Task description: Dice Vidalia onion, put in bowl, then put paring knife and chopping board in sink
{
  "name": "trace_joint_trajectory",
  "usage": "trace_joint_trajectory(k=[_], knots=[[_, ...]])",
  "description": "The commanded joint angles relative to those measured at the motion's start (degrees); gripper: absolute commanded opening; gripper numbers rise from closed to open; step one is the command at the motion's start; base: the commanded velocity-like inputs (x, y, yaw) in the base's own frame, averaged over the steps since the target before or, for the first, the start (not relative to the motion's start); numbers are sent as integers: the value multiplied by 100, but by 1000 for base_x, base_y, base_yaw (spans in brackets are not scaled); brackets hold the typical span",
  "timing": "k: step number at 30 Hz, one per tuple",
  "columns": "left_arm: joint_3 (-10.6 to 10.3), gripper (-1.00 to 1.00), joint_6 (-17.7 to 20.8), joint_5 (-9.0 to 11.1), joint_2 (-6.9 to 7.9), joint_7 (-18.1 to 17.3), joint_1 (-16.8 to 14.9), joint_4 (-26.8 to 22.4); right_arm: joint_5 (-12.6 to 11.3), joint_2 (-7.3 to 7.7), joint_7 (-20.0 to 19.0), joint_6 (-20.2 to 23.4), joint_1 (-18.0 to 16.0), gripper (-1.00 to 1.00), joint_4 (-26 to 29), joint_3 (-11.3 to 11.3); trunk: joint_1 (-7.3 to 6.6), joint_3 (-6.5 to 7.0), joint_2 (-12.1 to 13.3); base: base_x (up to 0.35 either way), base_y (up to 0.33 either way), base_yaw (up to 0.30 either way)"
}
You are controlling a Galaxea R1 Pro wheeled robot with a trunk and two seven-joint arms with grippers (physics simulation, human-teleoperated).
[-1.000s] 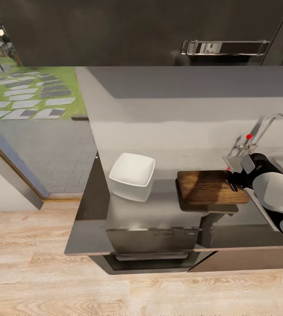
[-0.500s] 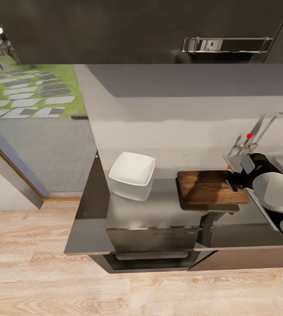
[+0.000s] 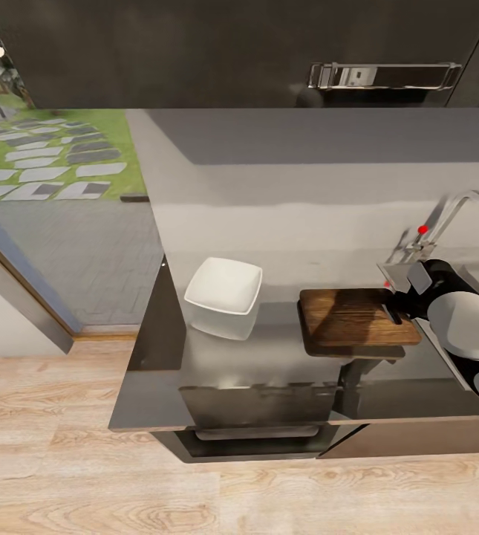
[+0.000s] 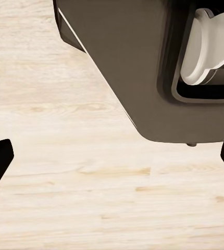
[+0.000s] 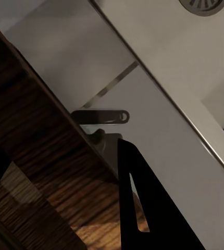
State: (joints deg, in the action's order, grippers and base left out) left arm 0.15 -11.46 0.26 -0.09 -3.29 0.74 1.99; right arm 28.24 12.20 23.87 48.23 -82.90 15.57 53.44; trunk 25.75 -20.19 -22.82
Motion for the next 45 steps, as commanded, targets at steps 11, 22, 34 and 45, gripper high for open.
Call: trace_joint_trajectory(k=[11,22,34,45], knots=[[3,100,-33,6,0,-14,-4,12,-32,2,8,0,-7,-100,-1,26,3,-8,-10,0,0,0],[3,100,-32,9,0,-14,-4,12,-29,2,1,-7,-7,-100,-72,26,3,-9,-10,0,0,0],[3,100,-33,9,0,-14,-4,12,-29,2,-5,-15,-7,-100,-153,26,3,-57,-10,0,0,0],[3,100,-34,9,0,-14,-4,12,-29,14,-1,-16,-7,-100,-159,33,3,-60,-10,0,0,0]])
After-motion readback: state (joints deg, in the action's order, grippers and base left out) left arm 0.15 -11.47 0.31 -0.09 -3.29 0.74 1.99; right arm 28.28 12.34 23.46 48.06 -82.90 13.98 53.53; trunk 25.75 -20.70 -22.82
